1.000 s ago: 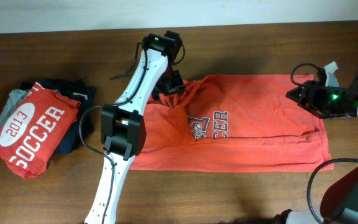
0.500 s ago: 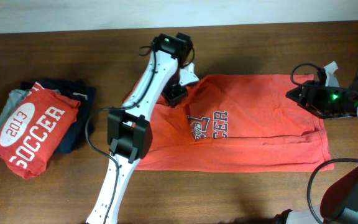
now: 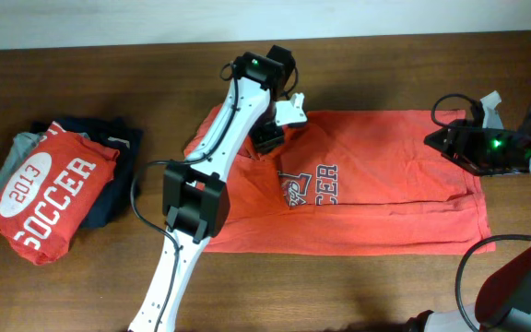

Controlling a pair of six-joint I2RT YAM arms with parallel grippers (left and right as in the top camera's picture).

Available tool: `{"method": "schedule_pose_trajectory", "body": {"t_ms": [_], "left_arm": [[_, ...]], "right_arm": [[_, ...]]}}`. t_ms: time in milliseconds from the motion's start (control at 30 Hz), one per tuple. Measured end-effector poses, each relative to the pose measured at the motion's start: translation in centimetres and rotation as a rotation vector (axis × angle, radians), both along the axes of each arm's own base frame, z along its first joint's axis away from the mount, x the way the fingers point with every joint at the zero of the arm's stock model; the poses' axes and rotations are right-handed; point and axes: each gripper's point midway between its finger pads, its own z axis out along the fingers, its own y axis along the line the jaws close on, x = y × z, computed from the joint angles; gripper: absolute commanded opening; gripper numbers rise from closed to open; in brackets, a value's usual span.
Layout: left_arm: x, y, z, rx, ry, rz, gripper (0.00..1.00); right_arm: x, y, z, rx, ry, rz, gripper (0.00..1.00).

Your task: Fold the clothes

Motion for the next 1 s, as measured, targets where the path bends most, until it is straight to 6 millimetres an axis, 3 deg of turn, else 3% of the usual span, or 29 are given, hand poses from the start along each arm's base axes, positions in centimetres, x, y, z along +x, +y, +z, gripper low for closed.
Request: {"method": "schedule_pose_trajectory", "body": {"t_ms": [367,500,667,1000], "left_arm": [[-2.9,-1.7,-2.1,0.066,0.059,-0.085,0.59],[-3.4,-1.1,-3.0,0.091,0.087,-0.084,0.5],[-2.8,0.0,-3.4,0.112,0.08,-0.066,0.47],[-2.0,0.9,-3.4,0.151,0.042,-0.038,0.13]], "right_arm": [[0.0,0.0,0.0,0.001,0.001,0.0,0.62],[0.0,0.0,0.0,0.001,0.001,0.0,0.62],[0.0,0.0,0.0,0.001,0.001,0.0,0.62],[0.0,0.0,0.0,0.0,0.001,0.0,0.62]]}}
